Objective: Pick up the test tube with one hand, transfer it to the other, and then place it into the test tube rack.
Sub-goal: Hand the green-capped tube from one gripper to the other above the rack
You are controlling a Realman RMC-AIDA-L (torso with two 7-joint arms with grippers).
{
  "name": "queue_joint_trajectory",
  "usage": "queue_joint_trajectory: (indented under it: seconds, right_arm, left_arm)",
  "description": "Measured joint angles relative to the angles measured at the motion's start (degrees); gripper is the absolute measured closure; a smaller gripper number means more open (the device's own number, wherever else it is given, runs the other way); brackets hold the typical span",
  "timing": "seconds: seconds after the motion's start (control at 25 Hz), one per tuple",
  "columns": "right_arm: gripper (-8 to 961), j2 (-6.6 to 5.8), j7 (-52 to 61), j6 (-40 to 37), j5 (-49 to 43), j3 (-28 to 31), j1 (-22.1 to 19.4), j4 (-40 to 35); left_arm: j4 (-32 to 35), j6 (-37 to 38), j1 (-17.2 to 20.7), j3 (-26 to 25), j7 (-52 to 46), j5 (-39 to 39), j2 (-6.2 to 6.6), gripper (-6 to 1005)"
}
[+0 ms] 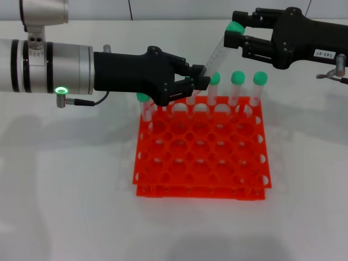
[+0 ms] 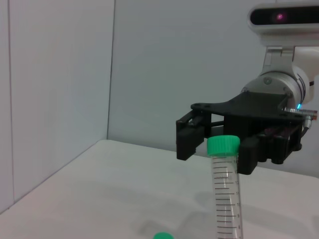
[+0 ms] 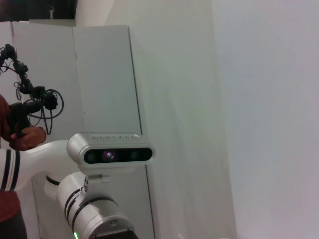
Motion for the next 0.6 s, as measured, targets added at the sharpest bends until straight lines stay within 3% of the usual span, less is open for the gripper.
queue_joint_trajectory:
  seconds: [0.36,0.6]
  right_arm:
    - [541,-0.01,-0.2,0.1,0.1,0.2,-0.1,0.2]
    - [585,-0.01,-0.5,0.1,0.1,0.2,0.0,0.2]
  left_arm:
    - [0.1,0.1,0.0,0.0,0.0,-0.2,-0.07,811]
    - [0.1,0.1,0.0,0.0,0.1,-0.2,-0.14,811]
